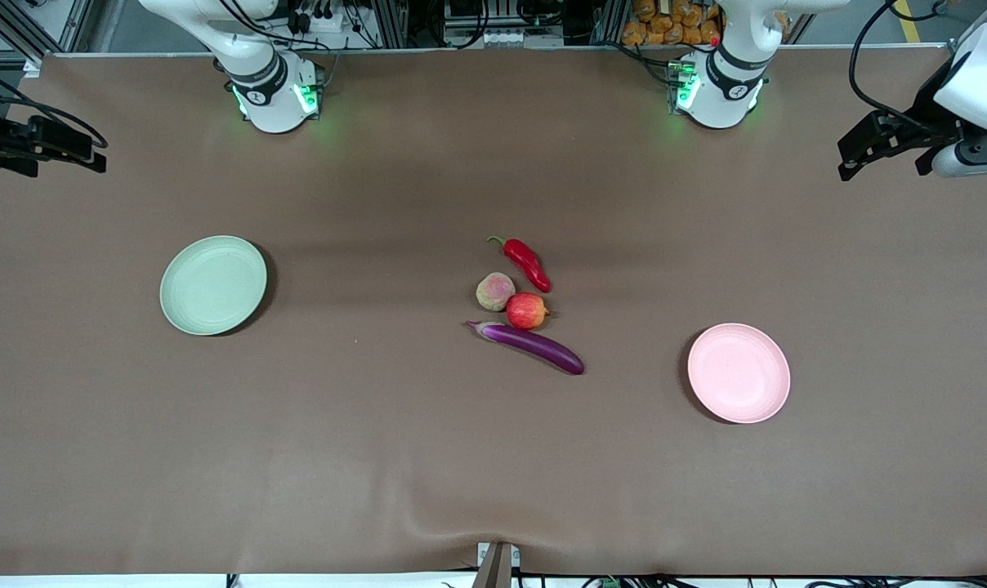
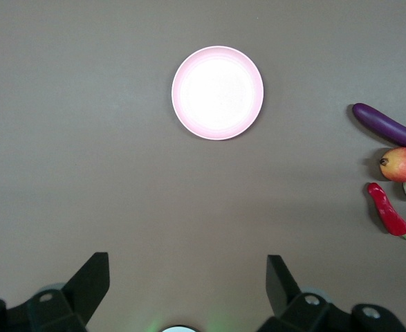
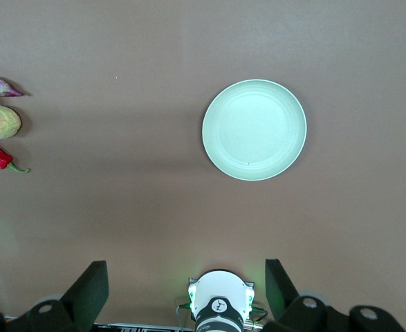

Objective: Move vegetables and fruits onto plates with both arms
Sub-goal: 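Move the left gripper out toward the purple eggplant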

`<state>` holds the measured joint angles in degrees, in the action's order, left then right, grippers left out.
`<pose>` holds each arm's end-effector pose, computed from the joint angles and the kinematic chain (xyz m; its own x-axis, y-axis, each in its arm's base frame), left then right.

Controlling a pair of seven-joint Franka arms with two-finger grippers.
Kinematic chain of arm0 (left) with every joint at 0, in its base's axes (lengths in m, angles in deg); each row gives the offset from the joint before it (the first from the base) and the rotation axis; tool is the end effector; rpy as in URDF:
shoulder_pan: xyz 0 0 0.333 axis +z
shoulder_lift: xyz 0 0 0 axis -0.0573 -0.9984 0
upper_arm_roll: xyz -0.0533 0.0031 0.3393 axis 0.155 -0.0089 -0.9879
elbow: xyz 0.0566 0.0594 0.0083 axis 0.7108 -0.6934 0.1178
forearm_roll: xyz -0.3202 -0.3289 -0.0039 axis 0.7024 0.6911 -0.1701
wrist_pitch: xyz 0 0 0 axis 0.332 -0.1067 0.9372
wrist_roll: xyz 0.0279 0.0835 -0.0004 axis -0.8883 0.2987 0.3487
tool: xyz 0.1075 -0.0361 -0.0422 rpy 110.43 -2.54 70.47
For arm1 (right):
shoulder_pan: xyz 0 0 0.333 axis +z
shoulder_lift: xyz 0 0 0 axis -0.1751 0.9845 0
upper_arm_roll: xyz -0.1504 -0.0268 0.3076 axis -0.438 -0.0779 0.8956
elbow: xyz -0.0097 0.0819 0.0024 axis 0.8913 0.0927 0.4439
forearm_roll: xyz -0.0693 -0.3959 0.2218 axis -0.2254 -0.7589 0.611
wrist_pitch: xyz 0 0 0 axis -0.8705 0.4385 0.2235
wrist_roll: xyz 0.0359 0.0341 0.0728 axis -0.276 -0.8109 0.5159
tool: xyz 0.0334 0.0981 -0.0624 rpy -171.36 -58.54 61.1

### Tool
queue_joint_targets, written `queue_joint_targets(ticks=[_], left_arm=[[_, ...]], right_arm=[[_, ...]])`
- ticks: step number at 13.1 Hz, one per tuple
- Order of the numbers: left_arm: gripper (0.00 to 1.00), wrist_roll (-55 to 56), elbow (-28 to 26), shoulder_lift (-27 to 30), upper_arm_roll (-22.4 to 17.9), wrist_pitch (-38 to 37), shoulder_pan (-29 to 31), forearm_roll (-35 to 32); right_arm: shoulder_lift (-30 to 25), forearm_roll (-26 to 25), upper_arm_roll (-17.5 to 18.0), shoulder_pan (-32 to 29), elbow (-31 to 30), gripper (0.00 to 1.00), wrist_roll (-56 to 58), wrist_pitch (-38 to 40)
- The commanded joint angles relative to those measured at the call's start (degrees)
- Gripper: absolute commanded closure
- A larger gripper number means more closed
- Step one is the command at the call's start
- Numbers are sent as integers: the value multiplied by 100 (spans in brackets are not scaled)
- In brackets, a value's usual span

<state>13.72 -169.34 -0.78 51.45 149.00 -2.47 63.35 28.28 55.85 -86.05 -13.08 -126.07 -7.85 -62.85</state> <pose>0.5636 -0.0754 0.6714 0.9985 0.0518 0.0167 0.0523 -0.9981 -0.0339 0.5896 -0.0151 0.6752 0.9750 0.0205 -0.2211 -0.0018 -0.9949 -0.1004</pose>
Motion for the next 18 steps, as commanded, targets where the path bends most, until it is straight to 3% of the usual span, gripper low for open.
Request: queue_joint_targets(ticks=[1, 7, 12, 18], left_arm=[[0, -186, -57, 107, 17, -65, 13, 64], [0, -222, 294, -296, 26, -73, -13, 64], [0, -12, 268, -955, 341, 206, -58, 108], [0, 3007, 189, -2325, 843, 1409, -311, 12]], right_arm=[[-28, 28, 12, -26, -31, 0, 44, 45], [42, -42, 12, -26, -22, 0, 106, 37], [94, -130, -6, -219, 21, 0, 106, -104], [244, -174, -6, -272, 21, 0, 106, -166]])
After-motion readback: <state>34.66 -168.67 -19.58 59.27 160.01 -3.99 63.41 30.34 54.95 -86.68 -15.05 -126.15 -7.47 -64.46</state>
